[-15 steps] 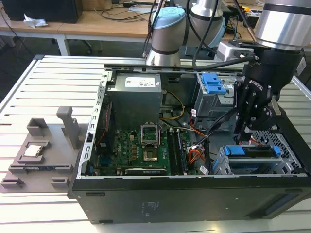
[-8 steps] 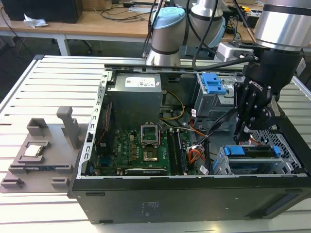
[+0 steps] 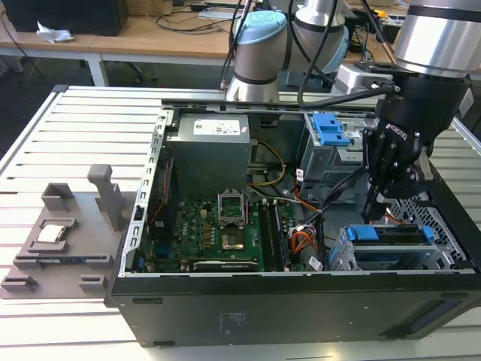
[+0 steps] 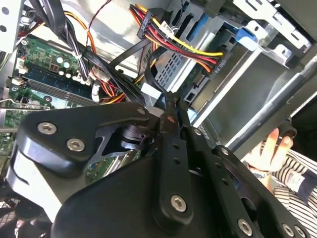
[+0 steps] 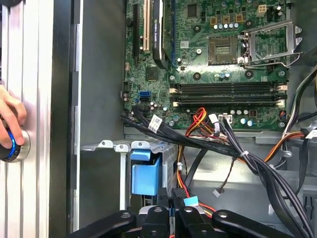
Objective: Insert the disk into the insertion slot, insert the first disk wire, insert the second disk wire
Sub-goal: 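Insert the second disk wire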
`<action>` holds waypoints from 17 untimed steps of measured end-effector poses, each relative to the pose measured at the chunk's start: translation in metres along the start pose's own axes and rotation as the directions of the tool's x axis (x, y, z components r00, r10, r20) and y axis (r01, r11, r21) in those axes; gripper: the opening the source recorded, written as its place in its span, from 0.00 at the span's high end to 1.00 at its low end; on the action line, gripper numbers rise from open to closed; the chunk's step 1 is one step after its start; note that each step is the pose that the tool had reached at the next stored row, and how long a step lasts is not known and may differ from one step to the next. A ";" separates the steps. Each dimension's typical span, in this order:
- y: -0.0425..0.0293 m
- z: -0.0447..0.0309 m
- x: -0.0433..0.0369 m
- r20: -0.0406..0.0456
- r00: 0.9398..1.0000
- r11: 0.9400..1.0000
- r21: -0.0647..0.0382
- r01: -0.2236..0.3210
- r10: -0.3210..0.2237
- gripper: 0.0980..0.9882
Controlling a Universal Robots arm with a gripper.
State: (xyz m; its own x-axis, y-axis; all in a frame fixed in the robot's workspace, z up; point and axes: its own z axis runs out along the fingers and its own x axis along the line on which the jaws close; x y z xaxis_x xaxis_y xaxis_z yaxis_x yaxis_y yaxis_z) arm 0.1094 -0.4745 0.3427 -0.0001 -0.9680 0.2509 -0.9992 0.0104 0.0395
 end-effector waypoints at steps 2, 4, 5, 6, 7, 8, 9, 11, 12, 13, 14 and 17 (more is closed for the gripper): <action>0.0003 -0.0069 0.0018 0.000 1.000 1.000 0.000 0.000 0.000 0.94; 0.0005 -0.0122 0.0032 0.000 1.000 1.000 0.000 0.000 0.000 0.94; 0.0006 -0.0149 0.0039 0.000 1.000 1.000 0.000 0.000 0.000 0.94; 0.0007 -0.0147 0.0053 0.004 1.000 1.000 0.000 0.000 0.000 0.94; 0.0005 -0.0133 0.0106 0.018 1.000 1.000 0.000 0.001 -0.001 0.94; 0.0005 -0.0123 0.0148 0.028 1.000 1.000 0.000 0.001 -0.001 0.94; 0.0005 -0.0110 0.0197 0.041 0.999 1.000 0.000 0.002 -0.002 0.94; 0.0004 -0.0099 0.0244 0.055 0.999 1.000 0.000 0.002 -0.002 0.94; 0.0004 -0.0089 0.0282 0.066 0.998 1.000 0.000 0.003 -0.003 0.94; 0.0004 -0.0083 0.0300 0.072 0.997 1.000 0.000 0.003 -0.003 0.94; 0.0003 -0.0075 0.0332 0.082 0.997 1.000 0.000 0.003 -0.003 0.94; 0.0002 -0.0053 0.0420 0.113 0.994 1.000 0.000 0.005 -0.005 0.94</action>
State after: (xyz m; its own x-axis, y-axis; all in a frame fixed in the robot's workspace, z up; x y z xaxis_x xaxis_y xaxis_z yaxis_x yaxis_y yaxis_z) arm 0.1094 -0.5139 0.3584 -0.0001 -0.9902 0.1397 -0.9992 0.0058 0.0404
